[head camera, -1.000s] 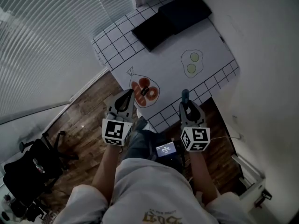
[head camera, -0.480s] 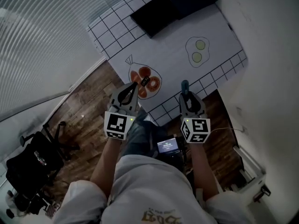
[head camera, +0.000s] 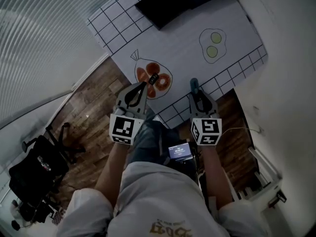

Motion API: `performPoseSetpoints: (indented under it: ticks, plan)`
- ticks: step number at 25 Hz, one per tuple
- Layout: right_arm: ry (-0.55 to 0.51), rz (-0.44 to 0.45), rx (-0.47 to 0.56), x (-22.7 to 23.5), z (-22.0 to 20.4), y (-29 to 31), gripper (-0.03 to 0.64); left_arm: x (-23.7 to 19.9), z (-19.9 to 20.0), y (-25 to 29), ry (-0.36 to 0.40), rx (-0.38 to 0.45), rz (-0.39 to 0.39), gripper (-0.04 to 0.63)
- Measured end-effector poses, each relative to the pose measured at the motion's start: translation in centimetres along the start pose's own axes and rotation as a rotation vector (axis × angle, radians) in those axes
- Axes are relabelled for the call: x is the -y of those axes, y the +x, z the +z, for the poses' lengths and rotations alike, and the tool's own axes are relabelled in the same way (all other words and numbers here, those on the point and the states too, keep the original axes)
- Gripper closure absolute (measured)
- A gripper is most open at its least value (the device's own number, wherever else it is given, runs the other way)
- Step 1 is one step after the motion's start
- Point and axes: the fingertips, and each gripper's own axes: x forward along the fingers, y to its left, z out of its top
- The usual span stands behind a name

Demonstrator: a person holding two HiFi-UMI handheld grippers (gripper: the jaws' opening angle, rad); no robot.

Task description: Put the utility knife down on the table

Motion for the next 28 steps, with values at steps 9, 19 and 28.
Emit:
performPoseSetpoints:
  ticks: [9, 19, 28]
  plan:
    - [-0.078, -0.017, -0.055, -0.7, -1.0, 1.0, 0.479, 0.2, -1.4, 0.3, -0.022, -0.01, -0.011, 0.588]
    - [-0.065, -0.029, -0.07, -0.7, -1.1, 1.3, 0.48, -0.2, -1.2, 0.5, -0.023, -0.008, -0.015, 0.588]
    - [-0.058, -0.006, -0.074, -1.2, -0.6, 0.9, 0.46, -0.2, -0.8, 0.7, -0.024, -0.004, -0.022, 0.588]
